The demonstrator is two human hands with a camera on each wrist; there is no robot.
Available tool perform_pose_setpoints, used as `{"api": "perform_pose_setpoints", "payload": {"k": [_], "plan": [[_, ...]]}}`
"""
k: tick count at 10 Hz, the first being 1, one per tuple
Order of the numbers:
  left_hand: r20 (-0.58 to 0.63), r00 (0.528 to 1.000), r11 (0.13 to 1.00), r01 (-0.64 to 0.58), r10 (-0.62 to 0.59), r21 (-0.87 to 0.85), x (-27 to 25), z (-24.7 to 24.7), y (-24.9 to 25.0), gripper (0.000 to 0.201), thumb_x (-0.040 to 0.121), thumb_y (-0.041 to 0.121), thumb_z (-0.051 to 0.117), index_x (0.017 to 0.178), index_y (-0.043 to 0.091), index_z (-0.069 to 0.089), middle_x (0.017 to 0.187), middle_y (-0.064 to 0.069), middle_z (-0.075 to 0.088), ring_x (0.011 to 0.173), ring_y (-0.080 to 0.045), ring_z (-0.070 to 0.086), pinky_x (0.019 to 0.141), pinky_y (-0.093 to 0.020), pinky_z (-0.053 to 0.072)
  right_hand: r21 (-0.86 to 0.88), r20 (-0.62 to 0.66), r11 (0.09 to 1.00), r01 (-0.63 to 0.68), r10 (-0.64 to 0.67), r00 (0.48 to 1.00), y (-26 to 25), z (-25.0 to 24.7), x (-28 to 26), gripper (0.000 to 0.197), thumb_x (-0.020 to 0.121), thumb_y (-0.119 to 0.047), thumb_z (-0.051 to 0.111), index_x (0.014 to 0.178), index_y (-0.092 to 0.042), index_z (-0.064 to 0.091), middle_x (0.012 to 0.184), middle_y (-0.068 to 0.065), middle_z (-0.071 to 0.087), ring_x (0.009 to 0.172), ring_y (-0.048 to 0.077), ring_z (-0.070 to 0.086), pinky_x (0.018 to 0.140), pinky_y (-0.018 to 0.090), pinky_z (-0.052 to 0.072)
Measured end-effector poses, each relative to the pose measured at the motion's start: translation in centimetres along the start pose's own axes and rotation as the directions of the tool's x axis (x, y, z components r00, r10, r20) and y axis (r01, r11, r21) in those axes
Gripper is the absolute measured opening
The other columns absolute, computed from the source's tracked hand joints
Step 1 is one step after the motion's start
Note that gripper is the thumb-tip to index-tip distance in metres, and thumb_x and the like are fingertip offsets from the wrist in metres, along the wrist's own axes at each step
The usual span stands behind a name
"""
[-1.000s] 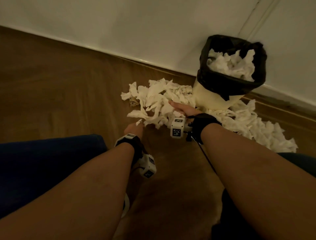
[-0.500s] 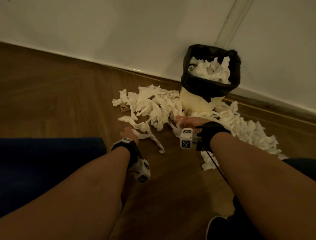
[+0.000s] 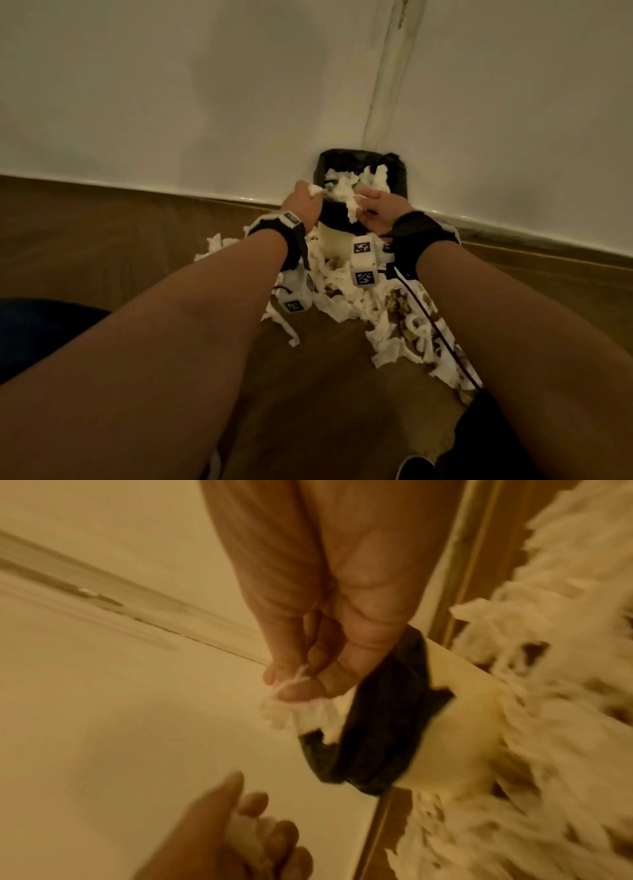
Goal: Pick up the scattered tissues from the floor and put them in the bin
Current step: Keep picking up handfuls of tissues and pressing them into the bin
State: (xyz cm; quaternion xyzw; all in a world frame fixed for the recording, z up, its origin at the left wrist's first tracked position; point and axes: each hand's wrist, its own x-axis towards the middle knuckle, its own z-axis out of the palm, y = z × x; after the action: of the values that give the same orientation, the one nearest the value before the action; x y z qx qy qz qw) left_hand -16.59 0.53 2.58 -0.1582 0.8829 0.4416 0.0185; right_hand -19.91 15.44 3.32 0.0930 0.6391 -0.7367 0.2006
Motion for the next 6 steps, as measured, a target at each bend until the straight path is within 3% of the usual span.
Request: {"api": "perform_pose_setpoints", "payload": {"k": [1, 2, 3, 4, 5, 6], "plan": [[-0.028, 0.995, 0.990, -0.088, 0.092, 0.108, 1.3, -0.3, 4.1, 0.039, 0.100, 0.028, 0.034, 0.128, 0.001, 0.039, 0.129, -0.022, 0.048, 0.116, -0.036, 0.049, 0.089, -0.036, 0.040, -0.033, -0.113, 0.990, 0.140, -0.143, 0.983, -3.7, -1.8, 0.1, 0.039, 0.090, 0.010, 0.047, 0.129, 0.007, 0.048, 0.124, 0.020, 0.056, 0.081, 0.013, 0.059, 0.058, 0.014, 0.052], [0.025, 0.986, 0.943, -0.165, 0.164, 0.289, 2.5, -1.0, 6.8, 0.037, 0.095, 0.010, 0.043, 0.132, 0.007, 0.041, 0.133, -0.019, 0.044, 0.118, -0.035, 0.047, 0.097, -0.038, 0.040, -0.095, -0.227, 0.986, 0.134, -0.152, 0.962, -6.6, -3.4, -1.1, 0.038, 0.091, 0.002, 0.052, 0.129, 0.003, 0.052, 0.137, 0.018, 0.050, 0.119, 0.026, 0.056, 0.081, 0.021, 0.051], [-0.011, 0.964, 0.895, -0.242, 0.266, 0.374, 3.6, -1.6, 7.8, 0.041, 0.092, 0.002, 0.045, 0.132, 0.011, 0.048, 0.139, -0.020, 0.036, 0.119, -0.035, 0.047, 0.098, -0.035, 0.042, -0.518, -0.311, 0.849, 0.103, -0.299, 0.902, -7.5, -5.9, -1.3, 0.042, 0.102, -0.025, 0.036, 0.142, -0.013, 0.040, 0.147, 0.004, 0.041, 0.135, 0.022, 0.040, 0.110, 0.027, 0.032], [-0.041, 0.933, 0.870, -0.317, 0.358, 0.377, 4.3, -1.4, 7.5, 0.040, 0.092, 0.001, 0.044, 0.128, 0.015, 0.053, 0.138, -0.020, 0.036, 0.113, -0.035, 0.051, 0.091, -0.034, 0.044, -0.676, -0.359, 0.737, 0.014, -0.346, 0.867, -6.7, -6.1, -1.6, 0.038, 0.099, -0.024, 0.041, 0.134, -0.010, 0.049, 0.135, 0.010, 0.054, 0.125, 0.026, 0.050, 0.102, 0.032, 0.038], [0.040, 0.922, 0.841, -0.367, 0.384, 0.398, 5.3, -0.2, 6.0, 0.032, 0.093, 0.003, 0.044, 0.118, 0.016, 0.060, 0.129, -0.015, 0.046, 0.105, -0.032, 0.054, 0.088, -0.033, 0.043, -0.635, -0.313, 0.772, 0.001, -0.259, 0.914, -6.4, -5.9, -0.4, 0.030, 0.098, -0.014, 0.043, 0.117, 0.000, 0.061, 0.119, 0.015, 0.062, 0.113, 0.030, 0.058, 0.094, 0.033, 0.046], [0.017, 0.913, 0.799, -0.366, 0.408, 0.477, 5.9, 1.1, 4.3, 0.023, 0.093, 0.013, 0.048, 0.108, 0.021, 0.064, 0.118, -0.014, 0.050, 0.103, -0.032, 0.054, 0.082, -0.033, 0.043, -0.690, -0.305, 0.721, 0.068, -0.375, 0.875, -5.3, -5.0, 1.1, 0.032, 0.093, -0.015, 0.049, 0.065, -0.001, 0.057, 0.068, 0.012, 0.057, 0.077, 0.026, 0.056, 0.055, 0.023, 0.043]]}}
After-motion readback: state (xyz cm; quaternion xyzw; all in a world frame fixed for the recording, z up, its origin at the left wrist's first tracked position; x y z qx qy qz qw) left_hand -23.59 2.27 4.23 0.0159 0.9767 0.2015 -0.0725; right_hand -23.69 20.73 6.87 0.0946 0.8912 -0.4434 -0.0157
